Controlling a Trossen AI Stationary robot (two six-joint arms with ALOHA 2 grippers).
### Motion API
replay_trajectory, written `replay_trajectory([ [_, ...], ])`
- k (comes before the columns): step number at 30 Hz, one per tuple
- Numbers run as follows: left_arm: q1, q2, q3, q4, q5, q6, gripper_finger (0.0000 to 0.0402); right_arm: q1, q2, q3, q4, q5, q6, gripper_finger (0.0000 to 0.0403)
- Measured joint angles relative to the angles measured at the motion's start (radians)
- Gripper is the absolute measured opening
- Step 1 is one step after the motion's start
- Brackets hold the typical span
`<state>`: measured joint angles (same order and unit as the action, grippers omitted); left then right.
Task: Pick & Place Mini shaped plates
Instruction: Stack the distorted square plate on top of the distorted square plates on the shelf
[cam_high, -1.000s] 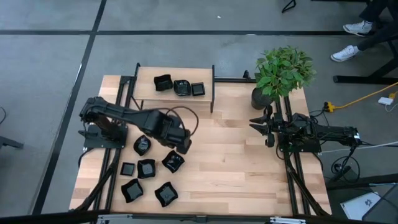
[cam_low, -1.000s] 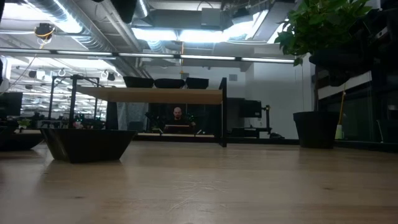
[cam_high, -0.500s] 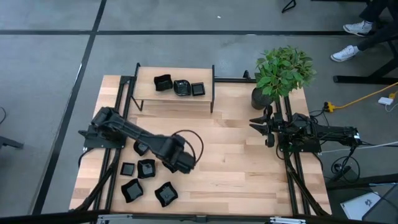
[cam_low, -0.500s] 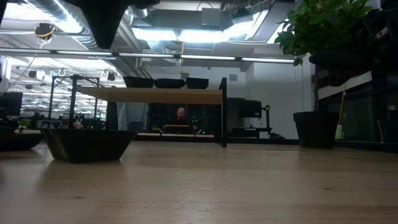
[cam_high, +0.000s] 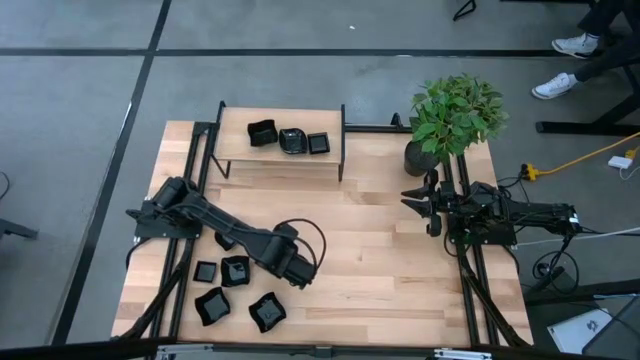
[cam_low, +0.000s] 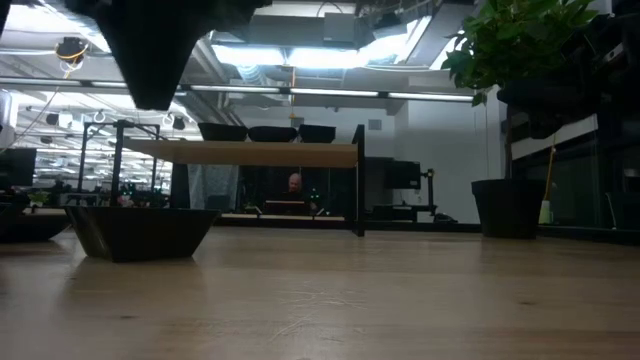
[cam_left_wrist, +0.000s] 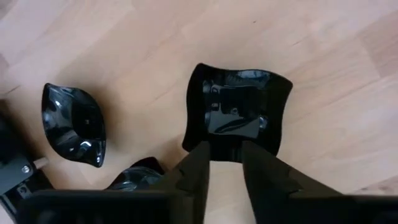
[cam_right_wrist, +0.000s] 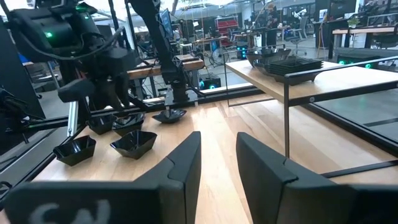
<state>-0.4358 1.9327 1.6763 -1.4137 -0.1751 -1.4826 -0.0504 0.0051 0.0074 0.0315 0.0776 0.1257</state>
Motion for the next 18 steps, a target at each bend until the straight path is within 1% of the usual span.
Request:
replay_trajectory([
  [4,0.000,-0.001,-0.047,0.030,0.022,0.006,0.0124,0.000,0.000,0.000,0.000,0.000,0.000,0.0103],
  [7,0.000,-0.001,-0.074,0.031,0.023,0.024,0.0141,0.000,0.000,0.000,0.000,0.000,-0.002,0.0103],
  [11,0.000,-0.003,-0.121,0.050,0.023,0.021,0.0154,0.000,0.000,0.000,0.000,0.000,-0.001,0.0103],
  [18,0.000,-0.003,-0.236,0.169,0.053,0.013,0.0171,0.000,0.000,0.000,0.000,0.000,-0.002,0.0103],
])
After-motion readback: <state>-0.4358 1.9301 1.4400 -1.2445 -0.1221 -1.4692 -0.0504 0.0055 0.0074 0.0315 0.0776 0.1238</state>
